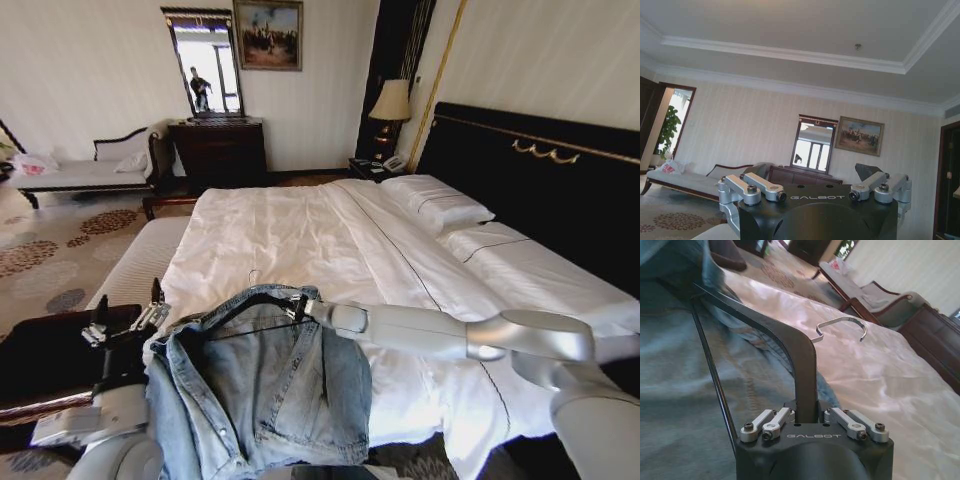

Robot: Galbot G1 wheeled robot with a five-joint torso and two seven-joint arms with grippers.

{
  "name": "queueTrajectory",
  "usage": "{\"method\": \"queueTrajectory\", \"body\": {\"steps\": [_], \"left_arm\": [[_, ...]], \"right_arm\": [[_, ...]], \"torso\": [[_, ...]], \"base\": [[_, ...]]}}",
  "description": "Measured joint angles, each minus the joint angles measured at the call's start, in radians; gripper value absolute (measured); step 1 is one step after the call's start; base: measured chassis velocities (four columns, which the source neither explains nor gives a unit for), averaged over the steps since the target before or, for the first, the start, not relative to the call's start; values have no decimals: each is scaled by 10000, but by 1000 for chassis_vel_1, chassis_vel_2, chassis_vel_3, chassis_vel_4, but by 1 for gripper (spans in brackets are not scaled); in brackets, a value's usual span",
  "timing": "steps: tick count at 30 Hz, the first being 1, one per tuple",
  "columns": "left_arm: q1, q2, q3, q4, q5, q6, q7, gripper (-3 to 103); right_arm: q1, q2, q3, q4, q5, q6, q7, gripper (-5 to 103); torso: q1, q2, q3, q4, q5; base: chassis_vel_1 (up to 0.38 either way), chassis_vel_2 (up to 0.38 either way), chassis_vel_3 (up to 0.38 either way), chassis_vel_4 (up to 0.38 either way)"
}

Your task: Pick up the clothes from the bed and hang them on the clothes hanger.

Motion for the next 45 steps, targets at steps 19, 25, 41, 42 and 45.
{"method": "queueTrajectory", "body": {"steps": [19, 25, 41, 42, 45], "left_arm": [[-424, 92, -302, 0, -838, 232, -120, 100], [-465, 106, -456, 0, -1023, 250, -189, 100], [-626, 195, -699, 0, -1384, 322, -294, 100], [-638, 197, -693, 0, -1385, 322, -294, 100], [-663, 198, -658, 0, -1372, 322, -295, 100]], "right_arm": [[1768, 2509, -2465, -166, 2430, -2471, 2294, 20], [1880, 3139, -2828, -536, 3195, -2518, 2786, 20], [1199, 4889, -3116, -3517, 3647, -684, 2882, 20], [1146, 4948, -3121, -3726, 3502, -559, 2796, 20], [1050, 5060, -3186, -4112, 3319, -394, 2729, 20]], "torso": [[-4, 1, -2, 0, -1], [-3, 0, -1, -1, -1], [-3, 1, -1, 0, 0], [-3, 0, -2, 0, 0], [-3, 0, -2, 0, 1]], "base": [[0, 0, 0, 0], [0, 0, 0, 0], [0, 0, 0, 0], [0, 0, 0, 0], [0, 0, 0, 0]]}}
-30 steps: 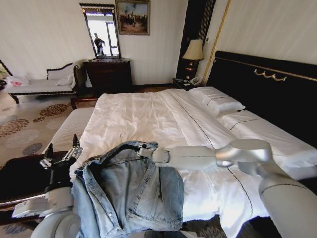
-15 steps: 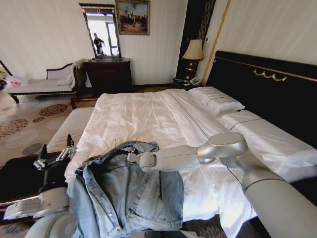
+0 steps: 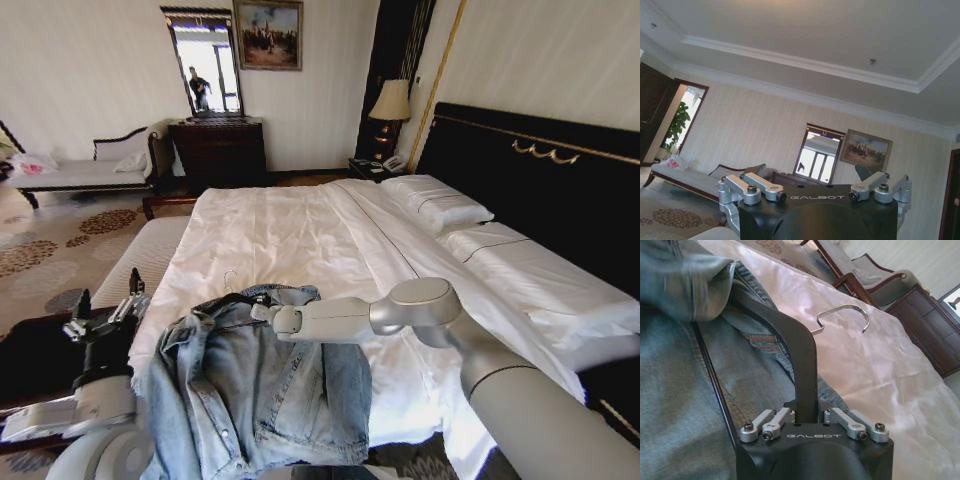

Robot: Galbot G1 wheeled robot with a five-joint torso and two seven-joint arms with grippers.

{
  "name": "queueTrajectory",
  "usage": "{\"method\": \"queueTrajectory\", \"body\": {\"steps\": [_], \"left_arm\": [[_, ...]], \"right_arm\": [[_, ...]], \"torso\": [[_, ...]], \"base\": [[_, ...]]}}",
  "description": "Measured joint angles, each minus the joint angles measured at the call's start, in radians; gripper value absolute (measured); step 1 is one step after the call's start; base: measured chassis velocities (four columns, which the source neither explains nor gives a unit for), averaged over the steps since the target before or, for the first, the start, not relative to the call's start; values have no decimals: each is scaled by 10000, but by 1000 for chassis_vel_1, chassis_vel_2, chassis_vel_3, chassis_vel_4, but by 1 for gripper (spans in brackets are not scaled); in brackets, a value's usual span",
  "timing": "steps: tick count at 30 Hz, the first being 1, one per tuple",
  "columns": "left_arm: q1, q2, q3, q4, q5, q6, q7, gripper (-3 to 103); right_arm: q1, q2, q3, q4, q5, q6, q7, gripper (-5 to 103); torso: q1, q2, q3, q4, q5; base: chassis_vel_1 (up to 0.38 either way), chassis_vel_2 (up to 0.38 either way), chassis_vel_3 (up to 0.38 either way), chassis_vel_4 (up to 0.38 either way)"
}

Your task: Pick up the clothes from the bed and hang them on the clothes hanger.

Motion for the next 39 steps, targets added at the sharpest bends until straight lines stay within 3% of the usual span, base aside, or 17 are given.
{"method": "queueTrajectory", "body": {"steps": [15, 19, 21, 24, 28, 29, 31, 32, 34, 35, 36, 37, 38, 39], "left_arm": [[1, -6, 192, 0, 191, -15, 8, 100], [23, 15, 190, 0, 230, -36, 11, 100], [25, 17, 192, 0, 253, -43, 11, 100], [23, 21, 232, 0, 290, -48, 12, 100], [-35, 80, 217, 0, 297, -2, 0, 100], [-84, 129, 155, -1, 296, 99, -44, 100], [-370, 376, -259, 117, 77, 987, -527, 100], [-370, 376, -259, 117, 77, 987, -527, 100], [-753, 686, -512, 651, -548, 1920, -1157, 100], [-753, 686, -512, 651, -548, 1920, -1157, 100], [-1155, 1007, -552, 1237, -1398, 2640, -1717, 100], [-1413, 1260, -484, 1734, -2143, 3264, -2169, 100], [-1413, 1260, -484, 1734, -2143, 3264, -2169, 100], [-1579, 1432, -357, 2126, -2650, 3707, -2480, 100]], "right_arm": [[-290, 189, 44, -1554, -869, 767, -751, 19], [-322, 4, 144, -1142, -766, 764, -716, 40], [-298, -67, 178, -932, -709, 691, -629, 40], [-129, -339, 336, -212, -478, 399, -127, 57], [58, -767, 631, 659, -253, 129, 476, 68], [141, -976, 821, 1089, -122, 2, 750, 73], [250, -1566, 1567, 2076, 157, -45, 1235, 84], [250, -1566, 1567, 2076, 157, -45, 1235, 84], [269, -2025, 2280, 2605, 291, 418, 1296, 89], [269, -2025, 2280, 2605, 291, 418, 1296, 89], [195, -2364, 2864, 2873, 490, 1091, 1316, 97], [7, -2682, 3357, 3085, 789, 1676, 1366, 99], [7, -2682, 3357, 3085, 789, 1676, 1366, 99], [-172, -3000, 3789, 3320, 1123, 2078, 1427, 99]], "torso": [[1, 0, 0, -1, 0], [1, 0, 0, -1, 0], [1, 0, 0, -1, 1], [1, 1, 0, -1, 0], [0, 0, 0, 1, 0], [1, 0, 0, 0, 1], [1, 1, 0, -1, 4], [1, 1, 0, -1, 4], [0, 0, 0, 1, 0], [0, 0, 0, 1, 0], [0, 1, -1, 0, 0], [0, 1, -1, 0, -1], [0, 1, -1, 0, -1], [2, 0, 0, 1, 0]], "base": [[0, 0, 0, 0], [0, 0, 0, 0], [0, 0, 0, 0], [0, 0, 0, 0], [0, 0, 0, 0], [0, 0, 0, 0], [0, 0, 0, 0], [0, 0, 0, 0], [0, 0, 0, 0], [0, 0, 0, 0], [0, 0, 0, 0], [0, 0, 0, 0], [0, 0, 0, 0], [0, 0, 0, 0]]}}
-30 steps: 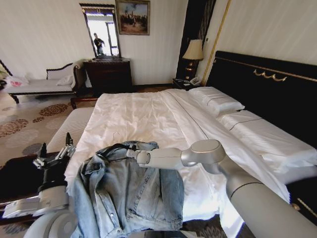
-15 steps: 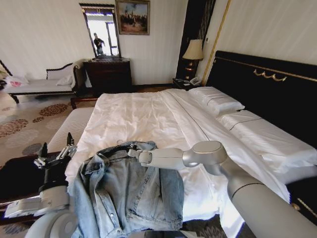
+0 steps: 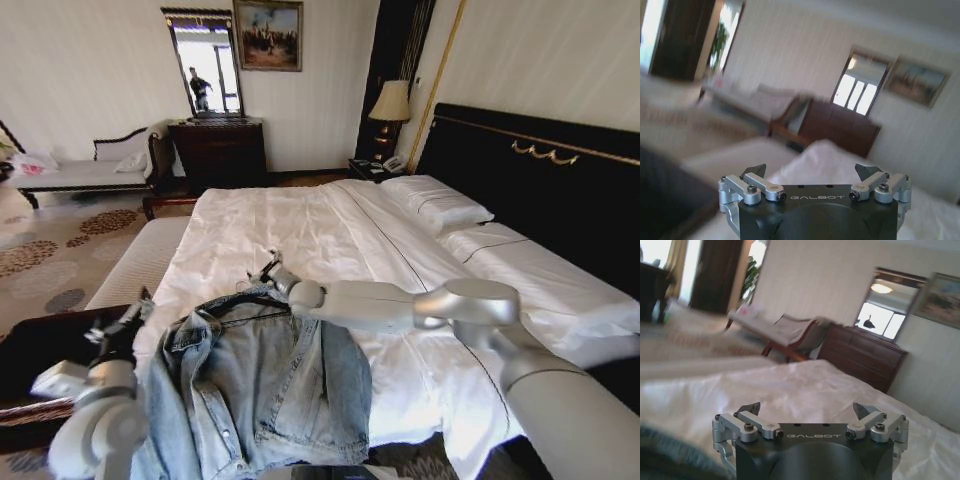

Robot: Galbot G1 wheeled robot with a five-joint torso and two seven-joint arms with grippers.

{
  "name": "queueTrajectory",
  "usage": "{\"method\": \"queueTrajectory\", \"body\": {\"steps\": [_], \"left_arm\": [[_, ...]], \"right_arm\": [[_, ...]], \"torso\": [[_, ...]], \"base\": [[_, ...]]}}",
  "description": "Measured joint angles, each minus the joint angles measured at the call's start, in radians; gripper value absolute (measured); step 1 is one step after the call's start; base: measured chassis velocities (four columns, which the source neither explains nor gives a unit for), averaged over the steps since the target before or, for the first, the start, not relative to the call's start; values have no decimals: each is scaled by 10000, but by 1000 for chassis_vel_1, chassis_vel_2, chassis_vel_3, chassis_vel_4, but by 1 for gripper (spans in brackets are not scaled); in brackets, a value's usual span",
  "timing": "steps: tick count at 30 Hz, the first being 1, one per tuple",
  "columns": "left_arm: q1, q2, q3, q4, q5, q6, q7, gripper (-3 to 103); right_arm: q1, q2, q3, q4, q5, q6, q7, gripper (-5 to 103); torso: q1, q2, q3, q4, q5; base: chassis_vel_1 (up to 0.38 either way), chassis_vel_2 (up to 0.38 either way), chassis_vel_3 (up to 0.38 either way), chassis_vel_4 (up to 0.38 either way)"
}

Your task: Pick up the clothes from the bed and hang them on the clothes hanger.

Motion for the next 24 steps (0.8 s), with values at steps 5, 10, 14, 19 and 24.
{"method": "queueTrajectory", "body": {"steps": [5, 10, 14, 19, 24], "left_arm": [[-151, 64, 671, 830, -720, 804, -298, 100], [-436, -175, 1451, 1552, -809, 1017, -326, 100], [-701, -226, 1880, 2143, -613, 1028, -306, 100], [-1064, -235, 2146, 3015, -411, 900, -256, 100], [-1308, -261, 2393, 3480, -378, 865, -244, 100]], "right_arm": [[-709, -1826, 1410, 1185, 871, 1072, 49, 100], [-1467, -2964, 2646, 2039, 912, 1735, -237, 100], [-1906, -3537, 3210, 2457, 844, 1818, -355, 100], [-2359, -4203, 3592, 2951, 632, 1840, -424, 100], [-2607, -4629, 3831, 3183, 562, 1833, -428, 100]], "torso": [[3, 0, 0, -6, 4], [-4, 1, -1, -3, 6], [-2, 1, -1, -1, 3], [-1, 0, 0, -2, 5], [-3, 0, -1, -2, 2]], "base": [[0, 0, 0, 0], [0, 0, 0, 0], [0, 0, 0, 0], [0, 0, 0, 0], [0, 0, 0, 0]]}}
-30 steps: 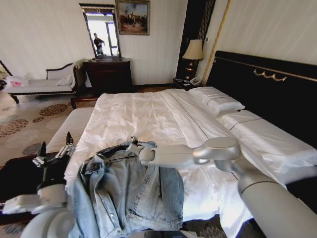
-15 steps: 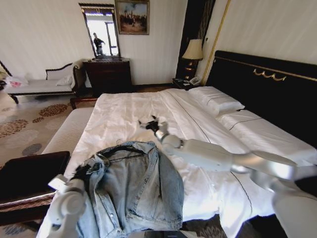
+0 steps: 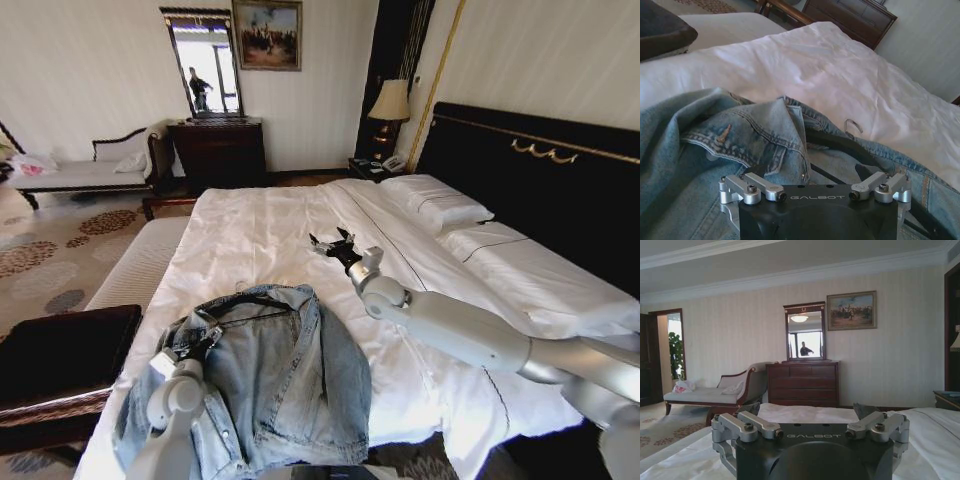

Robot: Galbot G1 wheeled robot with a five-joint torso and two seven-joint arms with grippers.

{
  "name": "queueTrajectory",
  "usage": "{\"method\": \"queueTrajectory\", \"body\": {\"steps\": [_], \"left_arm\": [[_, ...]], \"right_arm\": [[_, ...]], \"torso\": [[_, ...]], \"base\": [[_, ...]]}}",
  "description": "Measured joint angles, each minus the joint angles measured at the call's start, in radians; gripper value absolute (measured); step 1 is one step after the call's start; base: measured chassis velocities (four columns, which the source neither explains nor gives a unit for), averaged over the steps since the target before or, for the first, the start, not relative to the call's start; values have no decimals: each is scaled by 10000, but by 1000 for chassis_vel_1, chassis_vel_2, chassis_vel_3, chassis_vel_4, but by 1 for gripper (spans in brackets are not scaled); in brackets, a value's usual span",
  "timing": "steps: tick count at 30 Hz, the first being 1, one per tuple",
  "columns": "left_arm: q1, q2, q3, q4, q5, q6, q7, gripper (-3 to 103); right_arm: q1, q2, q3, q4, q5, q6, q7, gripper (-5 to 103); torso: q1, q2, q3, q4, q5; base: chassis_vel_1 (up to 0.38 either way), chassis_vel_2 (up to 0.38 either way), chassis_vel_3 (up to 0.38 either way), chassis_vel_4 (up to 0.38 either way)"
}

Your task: Pick up the clothes from the bed and hang them on the clothes hanger.

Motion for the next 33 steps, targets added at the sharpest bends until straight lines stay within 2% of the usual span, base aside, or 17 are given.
{"method": "queueTrajectory", "body": {"steps": [5, 9, 11, 12, 15, 17, 19, 20, 21, 24, 25, 27, 29, 33], "left_arm": [[-123, -51, 60, 190, -33, 169, -136, 101], [-244, -46, 6, 331, -421, 411, -251, 94], [-405, -9, -63, 468, -766, 683, -371, 85], [-405, -9, -63, 468, -766, 683, -371, 85], [-663, 61, -182, 698, -1218, 1005, -565, 68], [-720, 80, -217, 736, -1402, 1075, -634, 68], [-798, 104, -291, 760, -1837, 1232, -755, 57], [-816, 112, -316, 771, -1974, 1262, -768, 52], [-816, 112, -316, 771, -1974, 1262, -768, 52], [-817, 155, -349, 794, -2276, 1285, -680, 36], [-817, 155, -349, 794, -2276, 1285, -680, 36], [-814, 187, -368, 803, -2399, 1275, -556, 25], [-821, 199, -381, 818, -2458, 1269, -525, 25], [-909, 256, -435, 858, -2867, 1244, -445, 3]], "right_arm": [[-106, -273, 95, 53, -54, -46, 38, 100], [-174, -433, 106, 54, -149, -100, 128, 100], [-231, -482, 105, 43, -234, -111, 159, 100], [-231, -482, 105, 43, -234, -111, 159, 100], [-249, -493, 56, 41, -291, -120, 238, 100], [-248, -488, 37, 37, -300, -122, 267, 100], [-231, -482, -30, 13, -340, -124, 331, 100], [-226, -483, -49, 6, -348, -124, 349, 100], [-226, -483, -49, 6, -348, -124, 349, 100], [-231, -479, -124, -44, -408, -128, 424, 100], [-231, -479, -124, -44, -408, -128, 424, 100], [-232, -447, -172, -95, -459, -129, 470, 100], [-232, -429, -186, -112, -469, -129, 486, 100], [-208, -302, -282, -255, -531, -128, 580, 100]], "torso": [[2, 0, 0, 1, -1], [1, 0, 0, 0, -1], [0, 1, 0, 0, -1], [0, 1, 0, 0, -1], [2, 0, 1, 1, -2], [2, 0, 1, 1, -2], [2, 0, 1, 1, -2], [2, 0, 0, 1, -2], [2, 0, 0, 1, -2], [2, 0, 0, 1, -2], [2, 0, 0, 1, -2], [1, 0, 0, 1, -2], [1, 0, 1, 1, -2], [1, 0, 0, 0, -3]], "base": [[0, 0, 0, 0], [0, 0, 0, 0], [0, 0, 0, 0], [0, 0, 0, 0], [0, 0, 0, 0], [0, 0, 0, 0], [0, 0, 0, 0], [0, 0, 0, 0], [0, 0, 0, 0], [0, 0, 0, 0], [0, 0, 0, 0], [0, 0, 0, 0], [0, 0, 0, 0], [0, 0, 0, 0]]}}
